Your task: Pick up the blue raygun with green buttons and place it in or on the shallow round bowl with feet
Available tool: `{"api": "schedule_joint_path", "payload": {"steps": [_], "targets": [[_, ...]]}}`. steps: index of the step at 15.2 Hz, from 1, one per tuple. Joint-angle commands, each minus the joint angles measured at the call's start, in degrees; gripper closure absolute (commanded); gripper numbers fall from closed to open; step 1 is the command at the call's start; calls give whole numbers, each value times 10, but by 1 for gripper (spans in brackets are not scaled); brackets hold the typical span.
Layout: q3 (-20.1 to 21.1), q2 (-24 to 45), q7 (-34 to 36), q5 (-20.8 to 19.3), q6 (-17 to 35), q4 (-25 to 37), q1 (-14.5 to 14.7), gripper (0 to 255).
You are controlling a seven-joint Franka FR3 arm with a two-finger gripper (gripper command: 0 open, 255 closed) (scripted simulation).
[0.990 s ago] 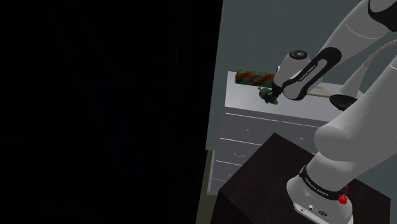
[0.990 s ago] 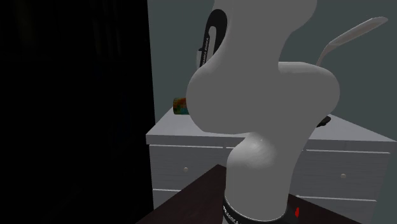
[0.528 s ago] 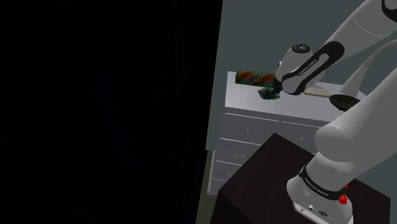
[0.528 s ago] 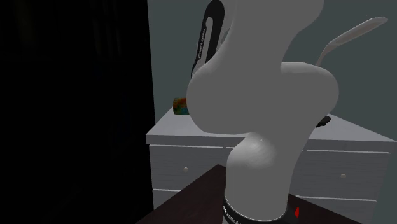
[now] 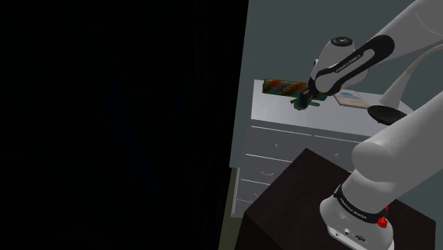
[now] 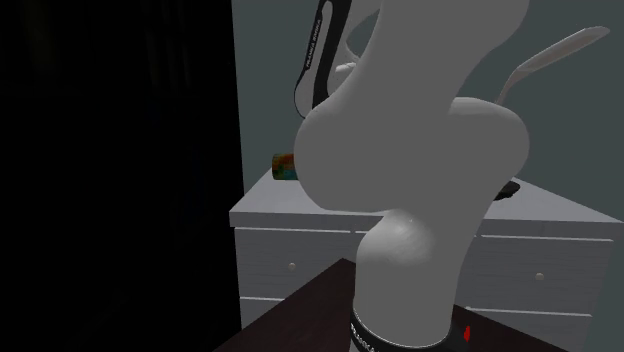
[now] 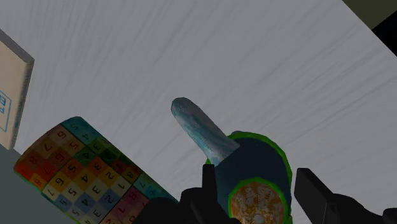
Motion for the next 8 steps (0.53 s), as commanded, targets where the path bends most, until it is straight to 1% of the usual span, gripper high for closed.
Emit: {"api": "schedule_joint_path", "payload": {"steps": [1, 8], "targets": [[0, -14, -8, 9, -18, 3, 4, 255], [0, -61, -35, 36, -82, 21, 18, 255]]}}
